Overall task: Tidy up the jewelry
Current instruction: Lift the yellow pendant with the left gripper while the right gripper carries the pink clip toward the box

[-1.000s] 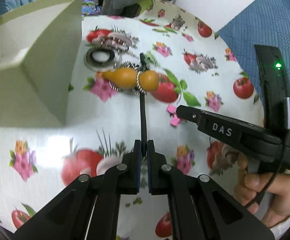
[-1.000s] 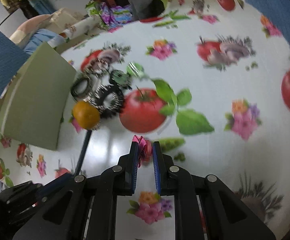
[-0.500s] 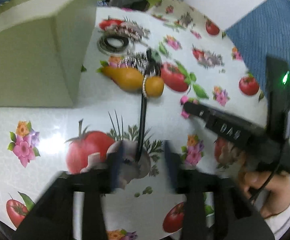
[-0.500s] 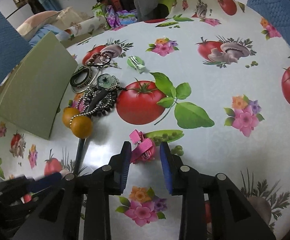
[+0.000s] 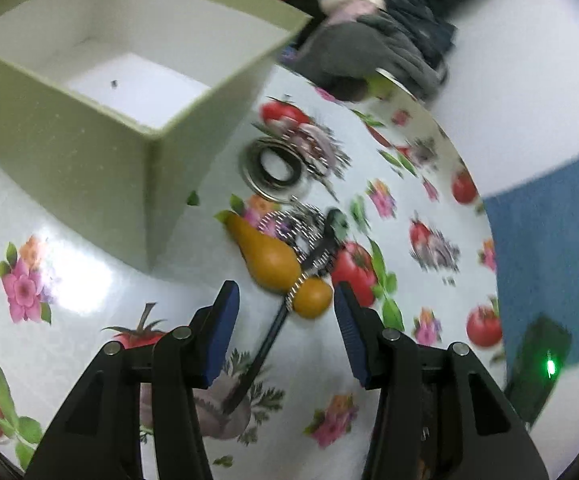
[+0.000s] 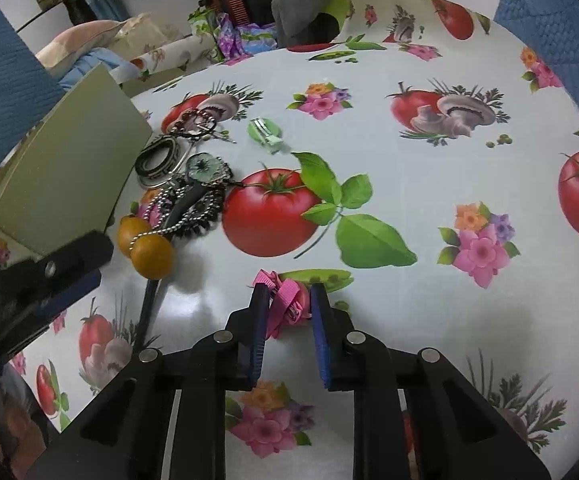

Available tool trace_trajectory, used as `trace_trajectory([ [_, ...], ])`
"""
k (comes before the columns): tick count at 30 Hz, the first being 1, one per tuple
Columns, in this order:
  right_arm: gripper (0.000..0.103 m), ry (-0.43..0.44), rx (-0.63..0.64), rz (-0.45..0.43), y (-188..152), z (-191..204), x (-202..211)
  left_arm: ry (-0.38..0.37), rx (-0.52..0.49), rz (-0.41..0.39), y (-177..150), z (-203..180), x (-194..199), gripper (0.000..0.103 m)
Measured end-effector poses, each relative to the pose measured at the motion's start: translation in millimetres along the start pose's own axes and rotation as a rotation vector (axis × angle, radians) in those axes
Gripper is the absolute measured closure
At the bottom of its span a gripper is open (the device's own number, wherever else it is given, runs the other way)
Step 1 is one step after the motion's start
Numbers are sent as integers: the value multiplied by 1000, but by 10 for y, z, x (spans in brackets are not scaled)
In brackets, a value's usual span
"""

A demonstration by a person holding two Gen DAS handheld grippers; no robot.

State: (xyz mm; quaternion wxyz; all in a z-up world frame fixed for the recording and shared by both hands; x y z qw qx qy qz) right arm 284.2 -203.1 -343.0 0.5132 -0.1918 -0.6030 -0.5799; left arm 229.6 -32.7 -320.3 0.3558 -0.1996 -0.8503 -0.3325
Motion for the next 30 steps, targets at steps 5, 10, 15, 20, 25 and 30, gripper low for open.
trace_trajectory([
  [5, 87, 12, -7, 3, -2, -23, 23, 38, 106, -21, 72, 113, -94, 53],
  [10, 90, 34, -24, -4, 12, -32, 64, 42, 194, 2, 91, 163, -230, 59],
  [15, 90, 39, -43, -4, 19, -90, 81, 27, 209, 24, 83, 102, -282, 67],
  [20, 90, 35, -49, 4, 16, -116, 83, 27, 164, 39, 109, 65, -297, 72],
  [25, 90, 20, -38, -9, 49, -132, 118, 17, -14, 14, 164, -166, -157, 72],
  [30, 90, -4, -26, -20, 52, -153, 157, 37, -272, -47, 204, -434, 49, 72],
])
Point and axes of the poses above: each gripper's, at about its wrist camera, not at the fingertips, and x roughly against the way its jaws point, z to its left, y to its top, the point moved 8 cm from there along -x, roughly the way its jaws point, and after that the axes turned 5 degrees about -z, right-handed, at the moved point
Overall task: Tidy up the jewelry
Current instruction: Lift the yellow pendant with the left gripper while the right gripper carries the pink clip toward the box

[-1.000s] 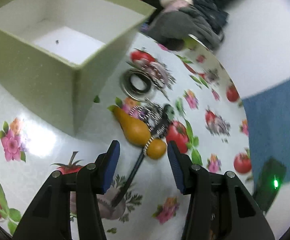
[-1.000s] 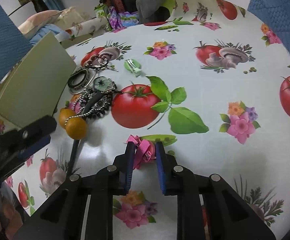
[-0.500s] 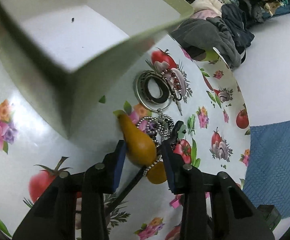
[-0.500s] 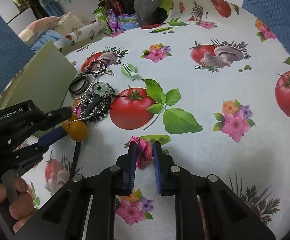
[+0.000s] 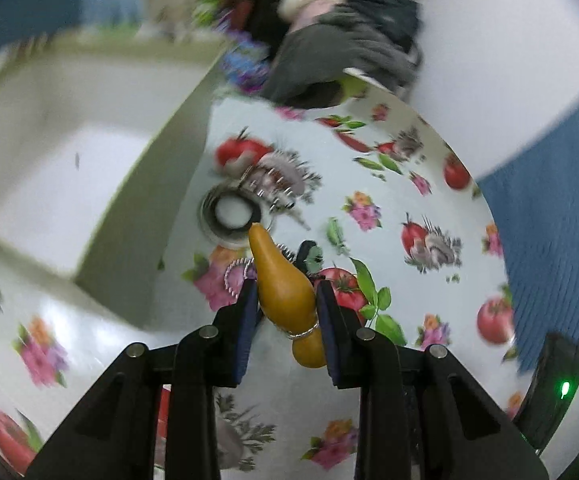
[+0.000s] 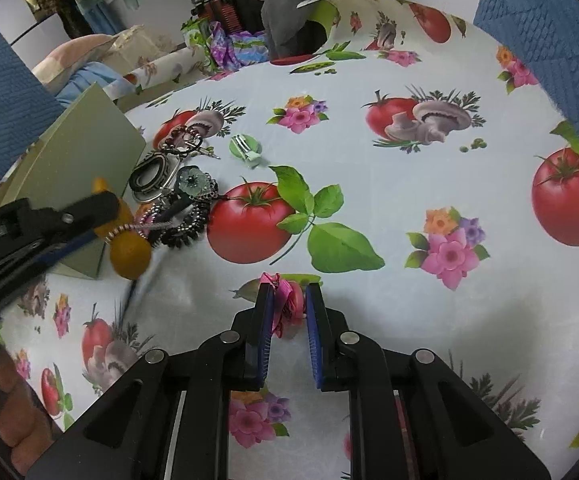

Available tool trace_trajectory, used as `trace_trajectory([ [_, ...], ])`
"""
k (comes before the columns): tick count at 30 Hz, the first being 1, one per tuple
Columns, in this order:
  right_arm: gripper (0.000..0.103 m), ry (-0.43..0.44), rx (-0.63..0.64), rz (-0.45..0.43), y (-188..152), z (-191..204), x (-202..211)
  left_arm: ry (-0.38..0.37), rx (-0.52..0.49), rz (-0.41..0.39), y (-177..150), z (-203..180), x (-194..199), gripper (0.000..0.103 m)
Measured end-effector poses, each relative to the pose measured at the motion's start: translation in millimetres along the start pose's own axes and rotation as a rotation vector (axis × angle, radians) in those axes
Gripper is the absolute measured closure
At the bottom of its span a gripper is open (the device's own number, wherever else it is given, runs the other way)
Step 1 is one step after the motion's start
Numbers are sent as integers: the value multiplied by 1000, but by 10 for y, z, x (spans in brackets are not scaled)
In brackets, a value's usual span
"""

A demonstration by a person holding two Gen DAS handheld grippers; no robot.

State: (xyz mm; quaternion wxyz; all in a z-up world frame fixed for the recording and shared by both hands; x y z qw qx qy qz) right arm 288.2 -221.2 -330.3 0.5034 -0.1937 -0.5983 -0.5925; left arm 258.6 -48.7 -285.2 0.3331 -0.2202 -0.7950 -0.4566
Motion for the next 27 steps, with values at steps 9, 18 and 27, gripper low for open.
trace_trajectory([
  [9, 90, -52, 20, -15, -12, -25, 25, 63, -278, -63, 54, 43, 199, 72],
  [18, 90, -71, 6, -48, -4, 60, 149, 68, -389, -156, 133, 56, 486, 73],
  [27, 90, -82, -2, -129, 278, 209, 530, 7, -469, -219, 330, -50, 856, 73],
])
Point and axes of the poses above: each gripper's, at about its wrist camera, not at the fingertips, and x roughly against the way its jaws point, z to its left, y to its top, the point moved 8 cm from there along -x, roughly the way its jaws point, and after that the axes turned 5 degrees about -z, right-handed, at the moved point
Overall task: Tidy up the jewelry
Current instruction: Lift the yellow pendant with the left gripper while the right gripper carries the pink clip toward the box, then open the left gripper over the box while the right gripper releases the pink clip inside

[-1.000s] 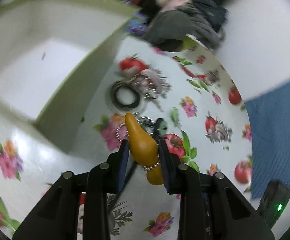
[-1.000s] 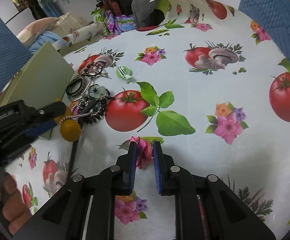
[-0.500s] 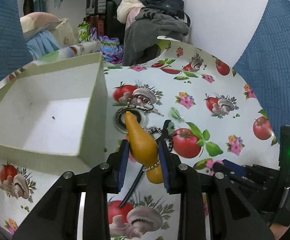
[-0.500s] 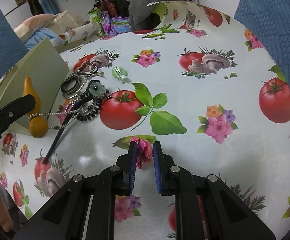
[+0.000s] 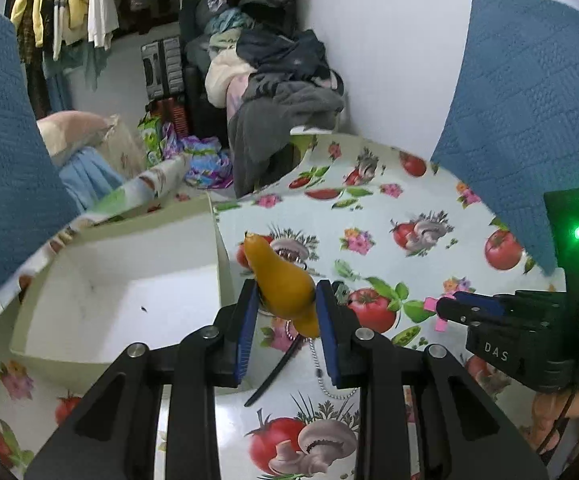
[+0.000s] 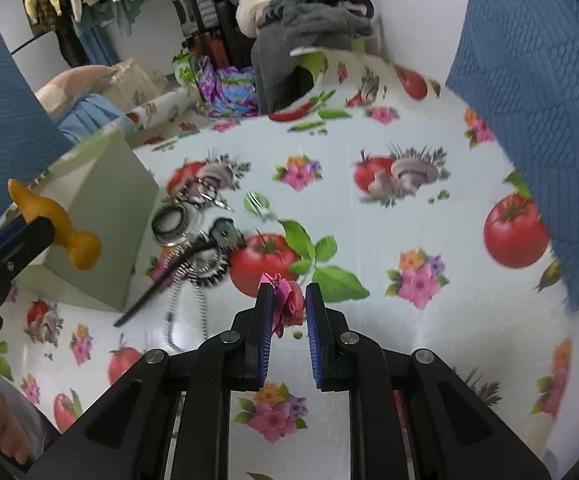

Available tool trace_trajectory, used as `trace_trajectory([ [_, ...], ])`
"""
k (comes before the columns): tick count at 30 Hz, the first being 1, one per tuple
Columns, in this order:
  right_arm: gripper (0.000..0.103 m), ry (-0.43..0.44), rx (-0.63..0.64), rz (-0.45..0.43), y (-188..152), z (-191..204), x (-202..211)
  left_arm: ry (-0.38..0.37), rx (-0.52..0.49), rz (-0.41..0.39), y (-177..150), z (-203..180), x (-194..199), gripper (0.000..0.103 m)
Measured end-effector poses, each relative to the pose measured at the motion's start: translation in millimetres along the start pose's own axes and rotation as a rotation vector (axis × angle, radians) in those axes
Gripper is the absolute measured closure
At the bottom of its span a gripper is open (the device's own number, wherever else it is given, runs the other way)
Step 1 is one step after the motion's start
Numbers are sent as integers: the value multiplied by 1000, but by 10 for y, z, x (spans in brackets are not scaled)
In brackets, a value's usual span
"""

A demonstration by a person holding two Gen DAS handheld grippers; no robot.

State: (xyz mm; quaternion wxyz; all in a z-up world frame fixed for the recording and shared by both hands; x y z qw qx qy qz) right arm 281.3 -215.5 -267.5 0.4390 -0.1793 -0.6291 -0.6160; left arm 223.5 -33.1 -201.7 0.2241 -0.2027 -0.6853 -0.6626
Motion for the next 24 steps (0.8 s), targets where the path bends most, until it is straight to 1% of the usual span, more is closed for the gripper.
trace_trajectory([
  [2, 90, 3, -10, 4, 37, 20, 58, -18, 8, 11, 56, 35, 34, 73],
  [6, 90, 2, -11, 0, 134, 60, 181, -28, 4, 30, 117, 98, 94, 73],
  [9, 90, 6, -19, -10, 277, 106, 318, -41, 36, 43, 183, 173, 135, 73],
  [12, 90, 5, -7, -37, 458, 185, 473, -46, 68, 53, 316, 291, 184, 73],
  [18, 90, 12, 19, -111, 968, 403, 826, -43, 107, 29, 628, 535, 347, 73],
  [22, 90, 29, 43, -155, 1284, 639, 1012, -34, 130, -3, 916, 783, 497, 73],
  [24, 90, 41, 61, -175, 1408, 785, 1078, -15, 121, -14, 1017, 896, 560, 73],
])
Point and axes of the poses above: each gripper's, at about its wrist camera, not at the fingertips, and x roughly against the way its jaws point, z to its left, y to its top, the point moved 8 cm from there along -x, roughly the way its jaws point, and after that the axes turned 5 degrees about -z, right-handed, at the moved point
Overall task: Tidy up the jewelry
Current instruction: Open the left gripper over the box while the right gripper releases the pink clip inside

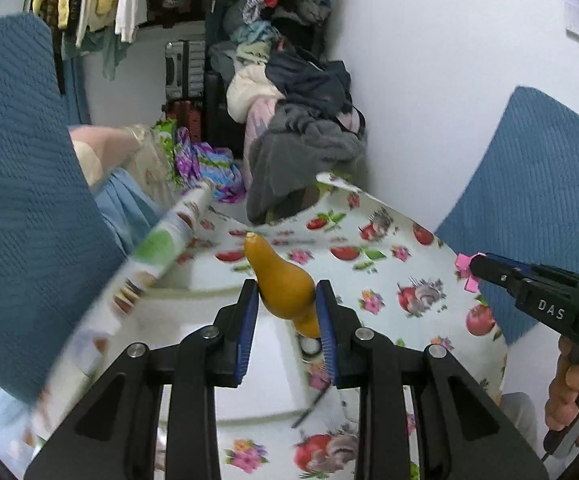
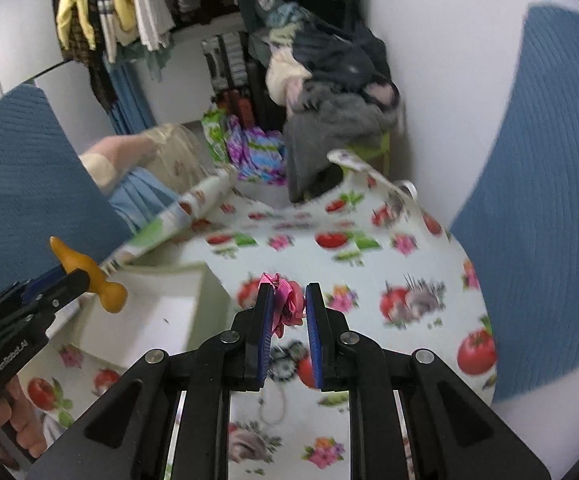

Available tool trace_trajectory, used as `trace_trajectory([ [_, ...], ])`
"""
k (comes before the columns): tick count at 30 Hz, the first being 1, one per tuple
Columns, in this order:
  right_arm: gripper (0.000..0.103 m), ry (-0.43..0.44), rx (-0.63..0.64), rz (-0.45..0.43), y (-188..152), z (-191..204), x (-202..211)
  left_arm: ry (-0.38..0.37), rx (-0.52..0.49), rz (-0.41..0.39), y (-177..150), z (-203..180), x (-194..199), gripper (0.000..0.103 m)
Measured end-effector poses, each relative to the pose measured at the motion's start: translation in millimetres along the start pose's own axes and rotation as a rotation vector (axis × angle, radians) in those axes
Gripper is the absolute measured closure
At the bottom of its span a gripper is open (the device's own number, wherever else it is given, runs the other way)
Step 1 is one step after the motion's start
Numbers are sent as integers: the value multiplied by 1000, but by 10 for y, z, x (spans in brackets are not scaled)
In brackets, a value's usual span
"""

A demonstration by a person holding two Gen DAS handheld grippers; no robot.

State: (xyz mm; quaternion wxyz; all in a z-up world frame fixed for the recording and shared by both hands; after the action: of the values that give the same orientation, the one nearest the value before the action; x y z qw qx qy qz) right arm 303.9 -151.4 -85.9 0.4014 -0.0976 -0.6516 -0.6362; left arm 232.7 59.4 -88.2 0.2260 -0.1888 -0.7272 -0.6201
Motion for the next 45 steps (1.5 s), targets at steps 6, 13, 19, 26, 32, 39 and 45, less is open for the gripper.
trace_trajectory([
  [6, 90, 66, 54, -37, 266, 549, 2, 16, 21, 5, 105, 340, 57, 73],
  [13, 90, 159, 94, 42, -76, 1119, -411, 48, 70, 106, -335, 795, -183, 73],
  [19, 90, 196, 150, 152, -616, 1492, -833, 35, 121, 192, -739, 1048, -410, 73],
  [26, 90, 199, 159, 226, -928, 1613, -1145, 10, 126, 276, -1111, 1120, -677, 73],
  [32, 90, 191, 158, 277, -1113, 1587, -1301, -3, 151, 316, -1284, 1137, -779, 73],
  [39, 79, 206, 130, 265, -997, 1497, -1227, 25, 170, 301, -1186, 1150, -714, 66],
  [45, 78, 235, 146, 179, -680, 1441, -896, 42, 161, 238, -951, 1056, -477, 51],
])
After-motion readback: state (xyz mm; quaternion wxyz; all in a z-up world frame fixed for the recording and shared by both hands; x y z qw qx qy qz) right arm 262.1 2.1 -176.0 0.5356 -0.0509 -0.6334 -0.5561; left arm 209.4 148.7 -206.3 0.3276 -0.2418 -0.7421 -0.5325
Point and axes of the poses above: each gripper's, at about its wrist camera, not at the fingertips, and x roughly against the way its jaws point, z to its left, y to its top, the point moved 8 cm from there along -x, roughly the way its jaws point, and after that the axes turned 5 degrees about -z, right-handed, at the moved point
